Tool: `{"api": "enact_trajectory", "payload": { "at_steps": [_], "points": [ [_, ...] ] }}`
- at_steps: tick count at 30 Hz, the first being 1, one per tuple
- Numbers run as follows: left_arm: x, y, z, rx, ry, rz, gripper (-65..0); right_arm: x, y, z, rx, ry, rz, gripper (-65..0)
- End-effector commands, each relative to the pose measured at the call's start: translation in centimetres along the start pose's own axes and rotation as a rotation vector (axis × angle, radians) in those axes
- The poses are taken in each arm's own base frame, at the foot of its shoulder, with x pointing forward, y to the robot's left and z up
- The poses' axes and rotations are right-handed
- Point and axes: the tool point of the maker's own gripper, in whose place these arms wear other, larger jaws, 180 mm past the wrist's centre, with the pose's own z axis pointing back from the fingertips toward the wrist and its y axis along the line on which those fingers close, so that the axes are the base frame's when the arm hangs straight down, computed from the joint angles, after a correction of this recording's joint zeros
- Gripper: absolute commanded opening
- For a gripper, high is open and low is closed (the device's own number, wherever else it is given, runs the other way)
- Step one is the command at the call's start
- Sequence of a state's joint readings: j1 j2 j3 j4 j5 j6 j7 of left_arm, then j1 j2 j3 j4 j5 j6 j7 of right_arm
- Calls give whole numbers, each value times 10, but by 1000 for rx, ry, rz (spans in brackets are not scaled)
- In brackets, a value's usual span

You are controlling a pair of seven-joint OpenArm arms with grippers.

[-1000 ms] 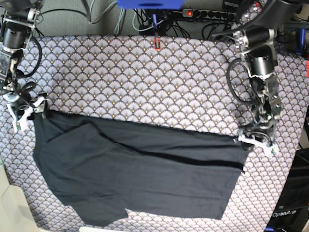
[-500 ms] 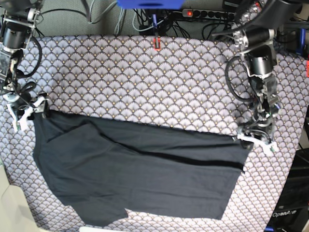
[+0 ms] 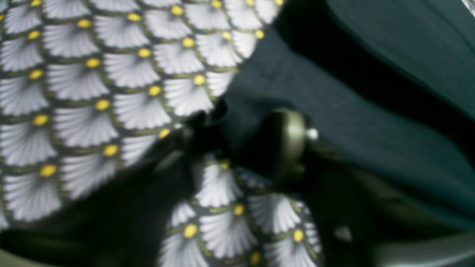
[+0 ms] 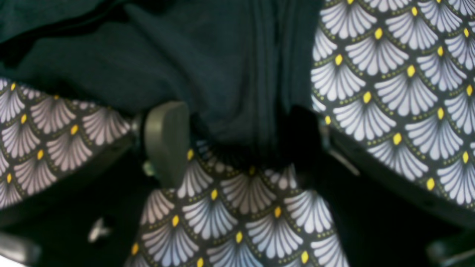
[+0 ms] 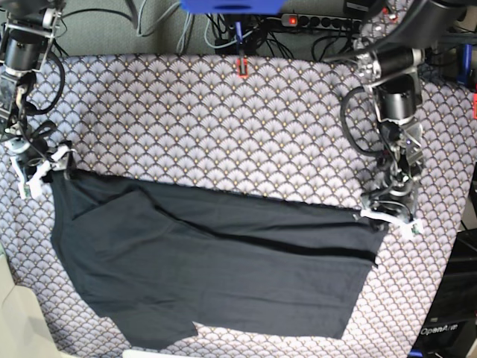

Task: Fold the T-shirt properly
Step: 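Lower the held shoulder edge onto the shirt's middle and release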

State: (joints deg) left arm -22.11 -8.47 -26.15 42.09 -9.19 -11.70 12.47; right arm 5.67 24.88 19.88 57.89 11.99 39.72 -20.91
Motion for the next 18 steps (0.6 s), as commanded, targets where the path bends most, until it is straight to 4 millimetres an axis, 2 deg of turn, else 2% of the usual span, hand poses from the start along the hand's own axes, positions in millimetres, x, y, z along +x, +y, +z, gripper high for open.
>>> {"api": "enact_trajectory", "payload": {
  "at_steps": [1,2,3,9,12,14,18],
  "points": [
    [19,-3,-2,-4,-41,-1,-550,2,-7,4,-11,12,21,-323],
    [18,-3,-2,-4,-36,-1,-617,0,-7,4,-10,15,20,-356],
    [18,-3,-2,-4,-34,-1,-650,0,-7,4,-10,15,20,-391],
    [18,2,-1,2,-25,-9,-650,-3,-6,5,-10,26,20,-648],
    [7,3,0,-3,39,-8,-650,-7,-8,7,-14,32,16,-650],
    [4,16,4,17,55,-17,-650,-13,-8,9,-14,39,17,-650],
    [11,23,17,24,16,-53,-650,-21,-6,10,-11,53,17,-650]
  ]
}}
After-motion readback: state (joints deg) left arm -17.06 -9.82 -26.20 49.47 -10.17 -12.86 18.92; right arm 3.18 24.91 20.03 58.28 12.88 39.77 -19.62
